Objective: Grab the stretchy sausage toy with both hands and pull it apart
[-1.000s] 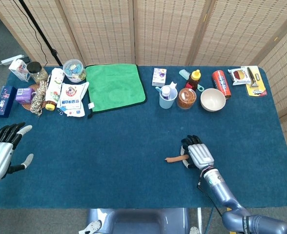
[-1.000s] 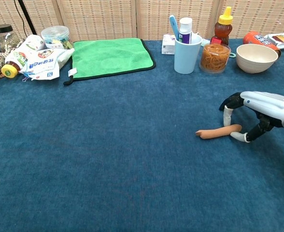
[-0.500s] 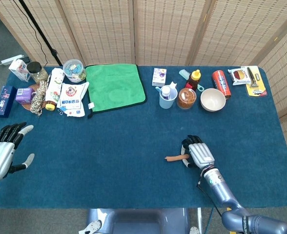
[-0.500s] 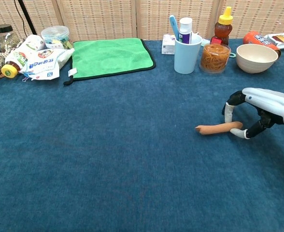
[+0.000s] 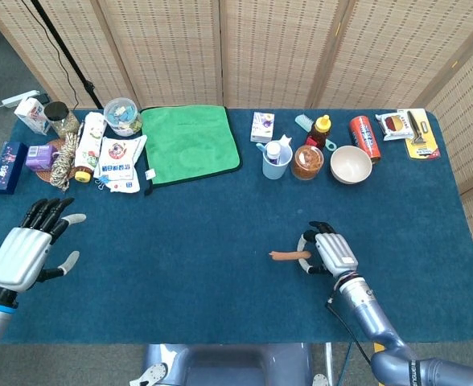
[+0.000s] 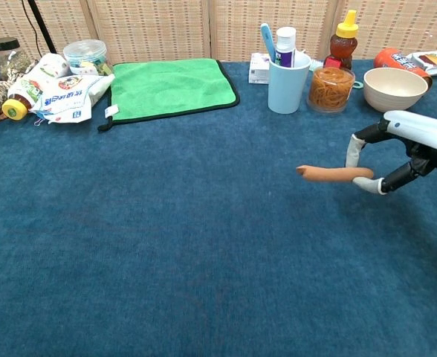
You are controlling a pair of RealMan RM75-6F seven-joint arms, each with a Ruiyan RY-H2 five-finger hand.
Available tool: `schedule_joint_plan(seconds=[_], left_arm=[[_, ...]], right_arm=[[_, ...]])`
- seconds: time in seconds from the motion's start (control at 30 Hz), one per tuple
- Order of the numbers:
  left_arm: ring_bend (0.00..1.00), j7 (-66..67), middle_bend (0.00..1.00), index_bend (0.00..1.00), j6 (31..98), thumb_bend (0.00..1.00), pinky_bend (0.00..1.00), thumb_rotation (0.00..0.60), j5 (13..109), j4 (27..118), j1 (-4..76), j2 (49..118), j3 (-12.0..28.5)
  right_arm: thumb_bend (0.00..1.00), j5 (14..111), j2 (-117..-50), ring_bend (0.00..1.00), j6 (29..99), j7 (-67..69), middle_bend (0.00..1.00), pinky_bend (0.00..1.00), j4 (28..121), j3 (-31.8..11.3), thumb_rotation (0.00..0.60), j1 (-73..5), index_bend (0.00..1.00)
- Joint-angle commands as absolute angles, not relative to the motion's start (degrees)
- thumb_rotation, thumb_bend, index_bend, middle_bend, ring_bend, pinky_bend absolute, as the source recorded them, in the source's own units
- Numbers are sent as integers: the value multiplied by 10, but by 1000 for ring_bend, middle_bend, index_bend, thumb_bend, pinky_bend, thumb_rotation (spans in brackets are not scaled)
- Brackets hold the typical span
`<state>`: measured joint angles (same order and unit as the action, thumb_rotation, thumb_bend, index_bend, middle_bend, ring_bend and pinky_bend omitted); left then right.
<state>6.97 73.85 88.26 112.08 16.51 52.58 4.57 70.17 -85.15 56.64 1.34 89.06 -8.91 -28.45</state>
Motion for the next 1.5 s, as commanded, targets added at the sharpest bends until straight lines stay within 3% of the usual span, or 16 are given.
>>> schedule_joint_plan(seconds=[0.03, 0.17, 0.63, 1.5], left_arm=[[39, 72, 76, 319, 721, 348, 0, 508, 934, 1097, 199, 550, 50], [63, 57, 115, 369, 719, 348, 0, 507, 979, 1071, 227, 588, 56], [36, 56, 118, 367, 644, 347, 0, 509, 1013, 1037, 317, 673, 62], [15, 29, 99, 293, 626, 348, 0, 534, 1022, 982, 392, 768, 48]], right_arm=[[581, 705, -825, 130, 564, 42, 390, 90, 939, -100, 600, -284, 752], [582, 702, -802, 125, 555, 64, 390, 89, 980, -106, 600, -286, 750], [582, 653, -768, 124, 524, 80, 389, 89, 1080, -127, 600, -308, 746], [582, 587, -809, 124, 492, 67, 388, 83, 1097, -134, 600, -365, 749]])
